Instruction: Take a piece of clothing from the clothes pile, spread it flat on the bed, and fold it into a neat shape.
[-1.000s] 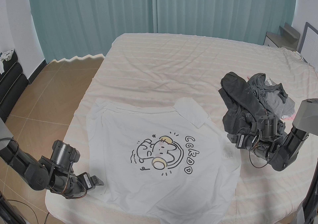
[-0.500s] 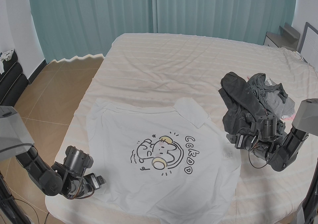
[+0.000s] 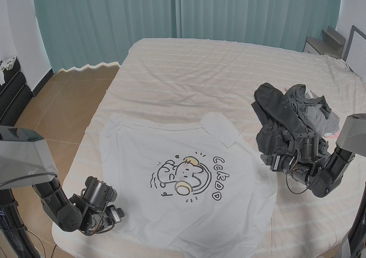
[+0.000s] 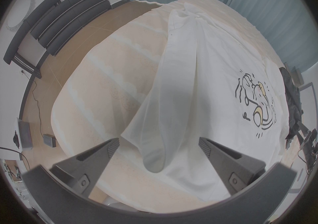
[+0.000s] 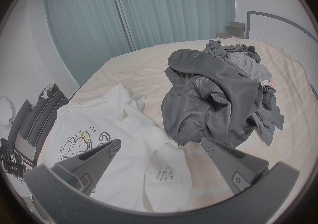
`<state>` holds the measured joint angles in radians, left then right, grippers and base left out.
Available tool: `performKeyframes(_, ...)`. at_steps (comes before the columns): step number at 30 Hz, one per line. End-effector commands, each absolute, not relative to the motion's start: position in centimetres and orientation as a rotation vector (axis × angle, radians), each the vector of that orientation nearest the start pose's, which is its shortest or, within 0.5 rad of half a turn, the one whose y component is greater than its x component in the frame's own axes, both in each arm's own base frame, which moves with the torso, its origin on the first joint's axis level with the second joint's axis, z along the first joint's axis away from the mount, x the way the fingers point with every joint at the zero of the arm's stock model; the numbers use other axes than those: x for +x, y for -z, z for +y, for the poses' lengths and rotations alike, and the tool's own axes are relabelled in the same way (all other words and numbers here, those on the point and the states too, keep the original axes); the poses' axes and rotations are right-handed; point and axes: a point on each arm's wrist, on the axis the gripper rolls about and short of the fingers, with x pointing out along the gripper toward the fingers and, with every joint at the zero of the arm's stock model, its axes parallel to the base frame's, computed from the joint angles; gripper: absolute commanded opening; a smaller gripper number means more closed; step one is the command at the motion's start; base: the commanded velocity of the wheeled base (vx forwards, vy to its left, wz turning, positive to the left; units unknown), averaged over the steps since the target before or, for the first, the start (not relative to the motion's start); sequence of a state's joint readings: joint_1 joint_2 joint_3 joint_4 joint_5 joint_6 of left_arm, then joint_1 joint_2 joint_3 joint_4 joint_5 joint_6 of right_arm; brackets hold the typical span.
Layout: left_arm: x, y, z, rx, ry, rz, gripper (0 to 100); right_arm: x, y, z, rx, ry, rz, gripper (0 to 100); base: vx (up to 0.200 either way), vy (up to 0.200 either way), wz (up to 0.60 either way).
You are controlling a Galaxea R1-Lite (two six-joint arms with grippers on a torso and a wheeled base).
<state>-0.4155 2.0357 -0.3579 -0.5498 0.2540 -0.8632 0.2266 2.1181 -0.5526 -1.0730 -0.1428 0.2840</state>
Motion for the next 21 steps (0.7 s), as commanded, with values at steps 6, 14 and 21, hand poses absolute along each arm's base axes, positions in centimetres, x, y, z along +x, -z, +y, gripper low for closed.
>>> performKeyframes(6, 21.7, 0.8, -8.9, -0.402, -0.322, 1.037, 0, 31.5, -3.3, 7.0, 0.187, -0.013, 0.493, 100, 0.000, 0.000, 0.00)
performKeyframes(14, 21.6, 0.7, -8.8, -0.395, -0.336, 1.023, 0, 31.5, -3.4, 6.9, 0.188, -0.014, 0.490, 100, 0.000, 0.000, 0.00)
performKeyframes(21, 21.8, -0.2, -7.9, -0.343, -0.436, 0.918, 0, 31.5, -3.4, 6.9, 0.188, -0.014, 0.489, 100, 0.000, 0.000, 0.00)
